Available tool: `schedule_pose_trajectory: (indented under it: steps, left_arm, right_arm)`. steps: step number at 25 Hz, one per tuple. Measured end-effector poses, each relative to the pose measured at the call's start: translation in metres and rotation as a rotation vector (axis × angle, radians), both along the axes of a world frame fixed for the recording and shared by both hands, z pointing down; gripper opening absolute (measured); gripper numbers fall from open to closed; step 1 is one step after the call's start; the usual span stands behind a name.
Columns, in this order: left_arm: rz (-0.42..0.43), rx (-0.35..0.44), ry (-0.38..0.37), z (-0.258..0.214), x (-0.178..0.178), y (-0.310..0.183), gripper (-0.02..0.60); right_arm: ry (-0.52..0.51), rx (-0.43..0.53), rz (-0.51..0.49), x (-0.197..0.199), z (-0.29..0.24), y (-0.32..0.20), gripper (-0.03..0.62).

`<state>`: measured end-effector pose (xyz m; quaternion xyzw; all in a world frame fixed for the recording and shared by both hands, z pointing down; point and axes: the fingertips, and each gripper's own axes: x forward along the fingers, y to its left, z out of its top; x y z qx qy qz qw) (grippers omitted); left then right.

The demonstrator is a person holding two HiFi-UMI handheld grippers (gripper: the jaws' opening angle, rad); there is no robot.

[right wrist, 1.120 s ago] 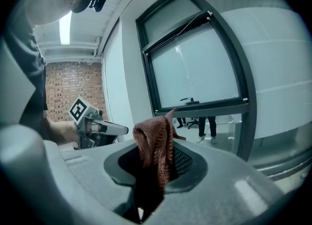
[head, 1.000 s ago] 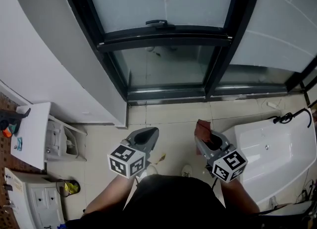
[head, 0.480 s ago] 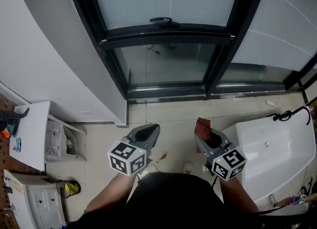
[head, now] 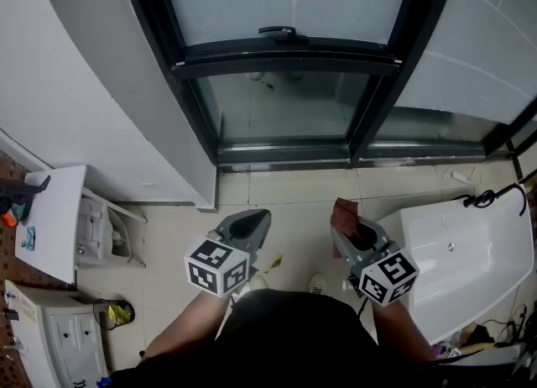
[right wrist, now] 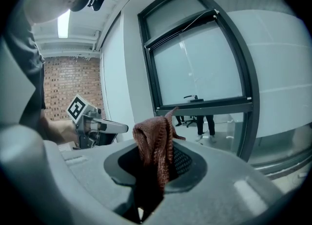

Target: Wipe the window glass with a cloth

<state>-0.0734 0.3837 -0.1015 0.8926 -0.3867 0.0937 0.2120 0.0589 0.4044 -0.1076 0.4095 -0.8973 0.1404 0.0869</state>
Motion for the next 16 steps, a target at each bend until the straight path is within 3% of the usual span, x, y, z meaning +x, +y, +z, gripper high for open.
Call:
schedule_pose_trajectory:
  steps: [16]
  left_arm:
    - [-0.007, 0.000, 0.012, -0.0026, 0.0024, 0.0074, 0.017]
  right_arm:
    - [0.001, 0.012, -0.020, -0.0010, -0.0035, 0.0047, 0.077]
